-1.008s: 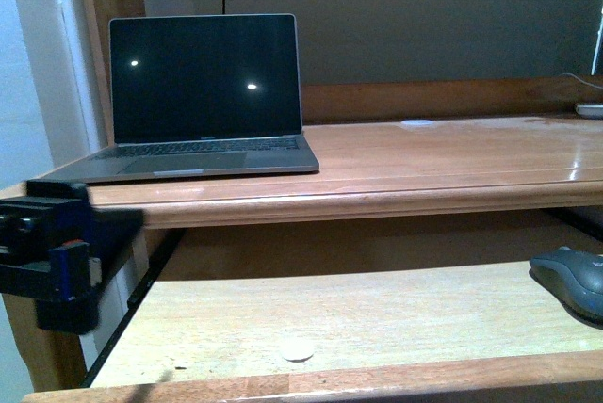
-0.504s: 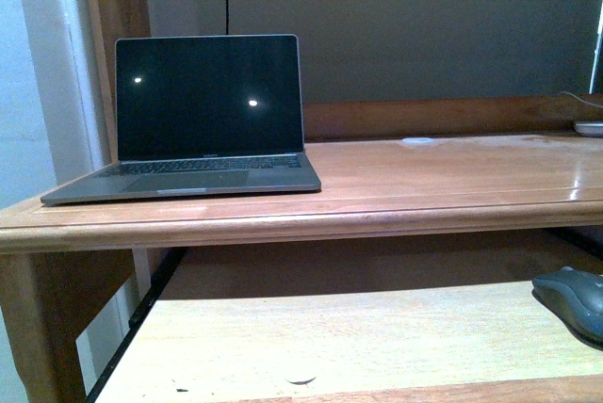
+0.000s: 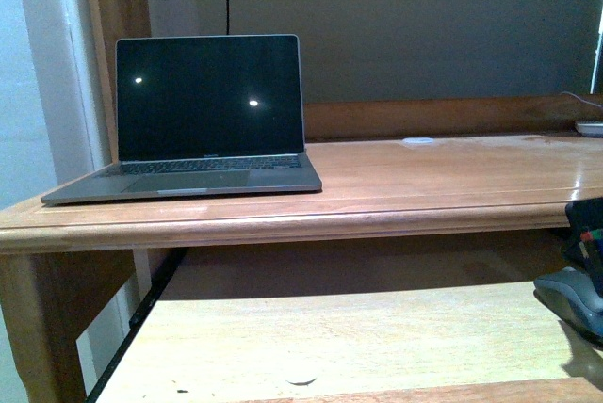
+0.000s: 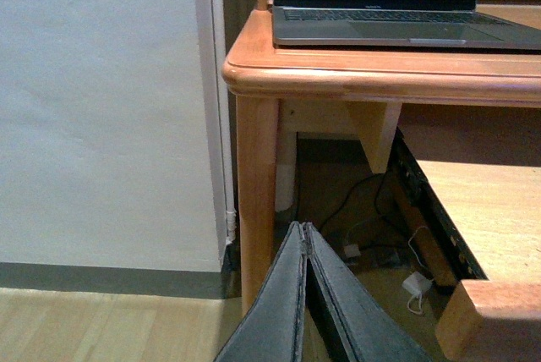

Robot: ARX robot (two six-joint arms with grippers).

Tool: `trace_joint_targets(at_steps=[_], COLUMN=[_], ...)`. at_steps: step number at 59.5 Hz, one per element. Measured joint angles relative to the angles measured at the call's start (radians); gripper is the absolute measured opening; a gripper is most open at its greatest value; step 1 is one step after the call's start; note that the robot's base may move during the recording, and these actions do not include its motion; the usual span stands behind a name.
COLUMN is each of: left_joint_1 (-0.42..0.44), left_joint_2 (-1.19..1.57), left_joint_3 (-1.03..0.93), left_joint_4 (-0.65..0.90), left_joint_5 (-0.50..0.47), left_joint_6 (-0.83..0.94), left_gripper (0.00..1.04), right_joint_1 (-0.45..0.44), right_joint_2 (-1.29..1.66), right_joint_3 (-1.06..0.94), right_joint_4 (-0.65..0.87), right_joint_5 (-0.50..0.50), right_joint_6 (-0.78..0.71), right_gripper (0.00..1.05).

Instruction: Place mouse

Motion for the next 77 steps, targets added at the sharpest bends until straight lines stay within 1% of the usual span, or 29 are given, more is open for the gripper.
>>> trace_joint_targets(at_steps=[5,23,46,59,62,65,71,77], left_joint_1=[0.0,0.001,0.001,0.001,0.001,0.001,0.001,0.001], left_joint_2=[-0.018,-0.199,-0.347,-0.404,-0.416,-0.43,-0.449,-0.468], left_joint_3=[-0.026,-0.034,-0.034,-0.034,-0.034,-0.034,-0.034,-0.034], left_joint_4=[0.009,-0.162,-0.305,-0.362,-0.373,-0.386,-0.406,-0.425], left_joint_5=[0.0,0.0,0.0,0.0,0.0,0.0,0.0,0.0], left_joint_6=[0.0,0.0,0.0,0.0,0.0,0.0,0.0,0.0], left_gripper=[0.03,0.03,0.03,0.03,0.03,0.03,0.03,0.03], right_joint_1=[0.0,0.019,0.021,0.015,0.009,0.003,-0.01,-0.035], right_joint_2=[0.03,0.097,0.154,0.164,0.164,0.16,0.143,0.093], right_joint_3=[0.017,0.036,0.037,0.037,0.037,0.037,0.035,0.017], right_joint_4=[-0.016,-0.026,0.003,0.016,0.016,0.016,0.01,-0.009], right_joint_5=[0.016,0.033,0.076,0.066,0.064,0.056,0.038,-0.008], right_joint_6=[-0.007,-0.006,-0.002,0.021,0.024,0.024,0.021,-0.005], right_gripper=[0.97,0.97,0.97,0.69,0.6,0.56,0.55,0.55])
